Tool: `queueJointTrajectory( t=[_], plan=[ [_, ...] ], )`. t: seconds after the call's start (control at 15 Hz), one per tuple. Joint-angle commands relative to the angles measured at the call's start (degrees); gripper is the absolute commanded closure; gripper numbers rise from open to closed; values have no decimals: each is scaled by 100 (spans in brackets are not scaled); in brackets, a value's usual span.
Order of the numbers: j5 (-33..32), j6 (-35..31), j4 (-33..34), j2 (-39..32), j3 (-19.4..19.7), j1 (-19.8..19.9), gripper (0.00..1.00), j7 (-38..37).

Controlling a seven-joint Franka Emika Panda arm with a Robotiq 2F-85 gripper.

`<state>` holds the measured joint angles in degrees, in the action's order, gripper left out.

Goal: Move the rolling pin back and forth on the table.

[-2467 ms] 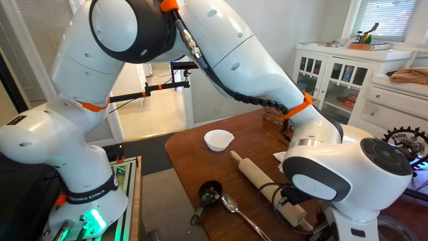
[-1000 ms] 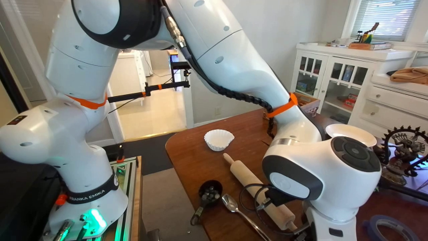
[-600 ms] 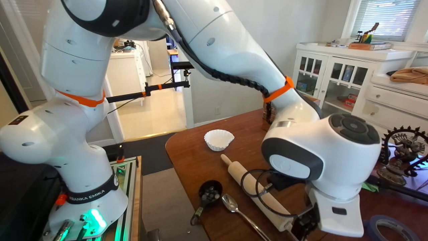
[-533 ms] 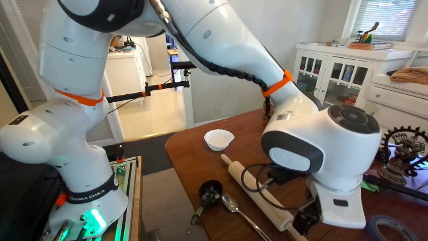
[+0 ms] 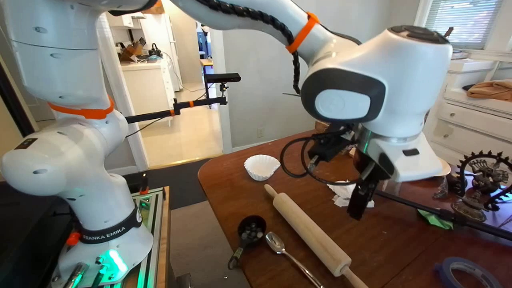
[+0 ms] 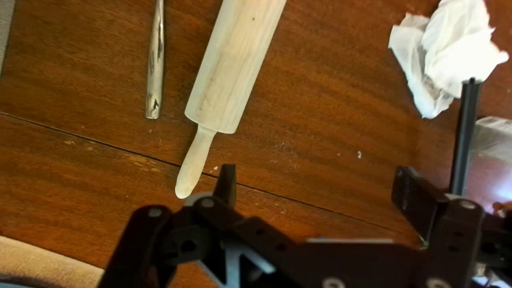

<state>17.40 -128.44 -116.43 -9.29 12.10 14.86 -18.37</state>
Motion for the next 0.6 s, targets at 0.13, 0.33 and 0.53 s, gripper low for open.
queueJointTrajectory(
  t=[0.13,0.33,0.53],
  plan=[
    [-987,898,-415,1355,-141,-341,0,544],
    [-985,957,-161,1254,-197,-373,0,532],
    [-1010,983,-177,1393,-235,-409,0,507]
  ],
)
